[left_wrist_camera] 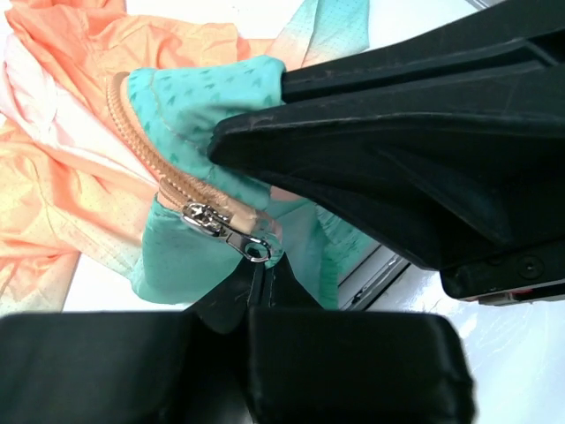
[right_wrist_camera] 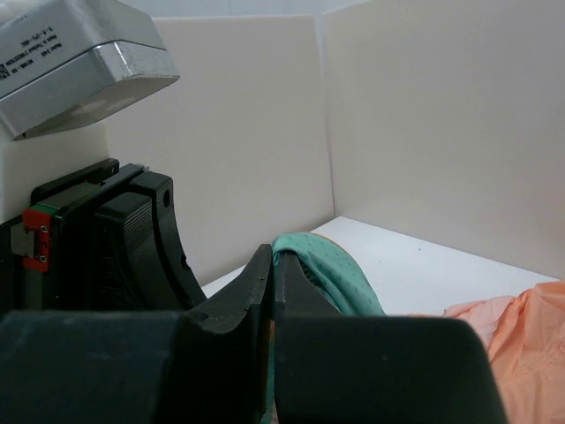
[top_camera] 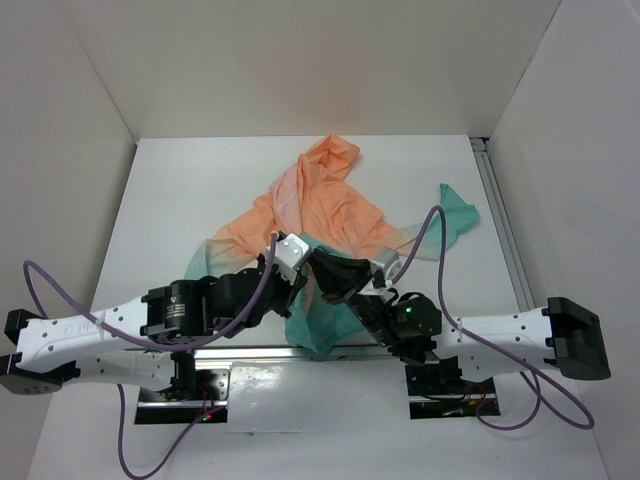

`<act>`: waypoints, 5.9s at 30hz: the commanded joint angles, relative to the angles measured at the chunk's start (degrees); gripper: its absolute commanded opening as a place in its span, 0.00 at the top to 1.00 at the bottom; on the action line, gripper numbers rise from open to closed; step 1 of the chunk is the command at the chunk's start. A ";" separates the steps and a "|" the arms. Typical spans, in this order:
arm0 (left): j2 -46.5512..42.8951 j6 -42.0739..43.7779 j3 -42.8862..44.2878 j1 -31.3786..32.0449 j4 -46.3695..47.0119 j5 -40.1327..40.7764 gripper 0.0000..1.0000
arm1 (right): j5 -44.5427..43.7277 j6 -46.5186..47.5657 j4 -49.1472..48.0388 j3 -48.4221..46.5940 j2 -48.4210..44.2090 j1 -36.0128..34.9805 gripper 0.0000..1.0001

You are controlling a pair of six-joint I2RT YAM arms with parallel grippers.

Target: Zip up the jacket

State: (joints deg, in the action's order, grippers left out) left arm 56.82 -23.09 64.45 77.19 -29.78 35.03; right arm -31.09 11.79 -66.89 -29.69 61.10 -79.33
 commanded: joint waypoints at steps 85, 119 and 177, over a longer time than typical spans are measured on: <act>-10.50 1.65 0.07 0.24 -3.62 -8.04 1.00 | 16.30 -43.16 56.14 -15.88 -21.54 0.14 0.68; -10.50 2.17 0.07 0.24 -3.09 -9.10 1.00 | 21.07 -54.24 12.66 4.73 -6.53 3.04 0.97; -9.44 3.23 0.07 0.24 -2.56 -9.63 1.00 | 16.60 -42.99 19.86 0.60 -11.79 3.04 0.77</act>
State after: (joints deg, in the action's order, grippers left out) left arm 47.55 -20.97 63.94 77.19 -35.31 25.21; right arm -13.98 -33.32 -49.67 -26.59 50.78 -76.49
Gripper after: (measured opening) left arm 0.039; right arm 0.203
